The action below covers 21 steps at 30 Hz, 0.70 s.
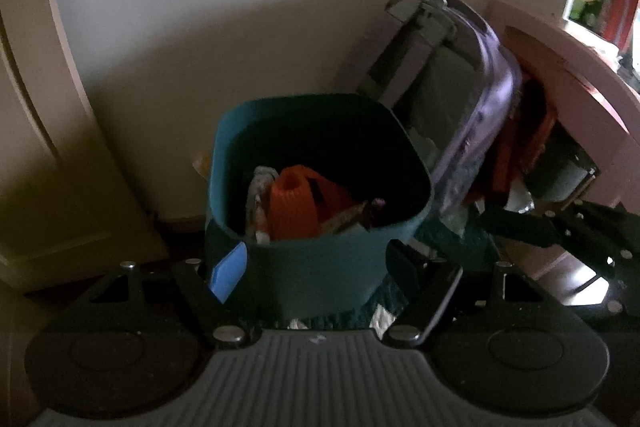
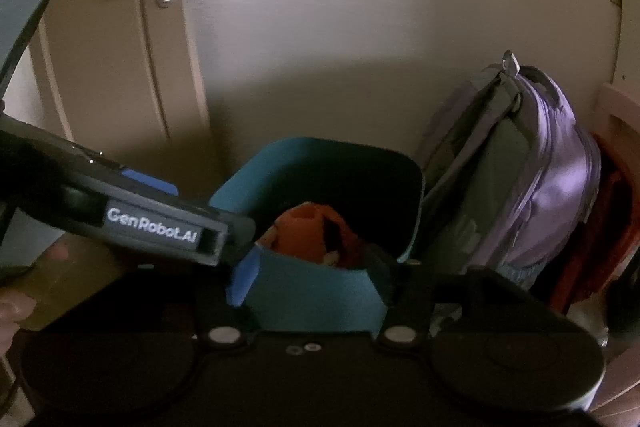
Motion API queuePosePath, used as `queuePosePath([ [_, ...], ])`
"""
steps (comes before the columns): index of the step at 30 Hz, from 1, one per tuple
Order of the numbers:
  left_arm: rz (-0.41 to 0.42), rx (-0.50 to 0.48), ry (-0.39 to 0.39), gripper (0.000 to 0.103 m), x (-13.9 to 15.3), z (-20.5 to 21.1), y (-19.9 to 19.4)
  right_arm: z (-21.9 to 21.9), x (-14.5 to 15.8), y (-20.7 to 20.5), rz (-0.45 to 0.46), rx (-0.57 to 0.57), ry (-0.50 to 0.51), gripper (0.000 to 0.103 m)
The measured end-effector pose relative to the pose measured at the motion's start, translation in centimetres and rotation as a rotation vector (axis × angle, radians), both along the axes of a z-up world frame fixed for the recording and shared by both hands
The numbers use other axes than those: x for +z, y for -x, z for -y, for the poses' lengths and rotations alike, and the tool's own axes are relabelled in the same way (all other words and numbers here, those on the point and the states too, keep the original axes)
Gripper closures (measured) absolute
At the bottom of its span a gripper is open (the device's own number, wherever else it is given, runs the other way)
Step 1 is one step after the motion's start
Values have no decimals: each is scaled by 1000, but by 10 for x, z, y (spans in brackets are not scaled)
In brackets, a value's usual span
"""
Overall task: Collect trash
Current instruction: 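Move both tools back down toward the remaining trash on the floor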
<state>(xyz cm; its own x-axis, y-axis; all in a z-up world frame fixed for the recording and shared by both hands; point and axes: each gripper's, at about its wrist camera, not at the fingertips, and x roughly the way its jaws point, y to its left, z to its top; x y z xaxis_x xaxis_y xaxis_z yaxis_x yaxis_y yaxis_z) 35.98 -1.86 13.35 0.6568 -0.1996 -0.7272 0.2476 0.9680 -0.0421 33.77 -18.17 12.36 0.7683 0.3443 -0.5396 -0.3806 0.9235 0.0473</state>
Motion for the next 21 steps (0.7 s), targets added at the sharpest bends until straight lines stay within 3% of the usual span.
queuePosePath([
  [10, 5, -26, -16, 23, -28, -26, 63, -8, -27, 54, -40, 56, -21, 28],
  [16, -30, -46, -5, 22, -69, -49, 85, -14, -62, 65, -94, 82, -40, 20],
  [21, -82, -46, -1, 21, -121, -71, 90, -24, -105, 68, -157, 104, -40, 15],
])
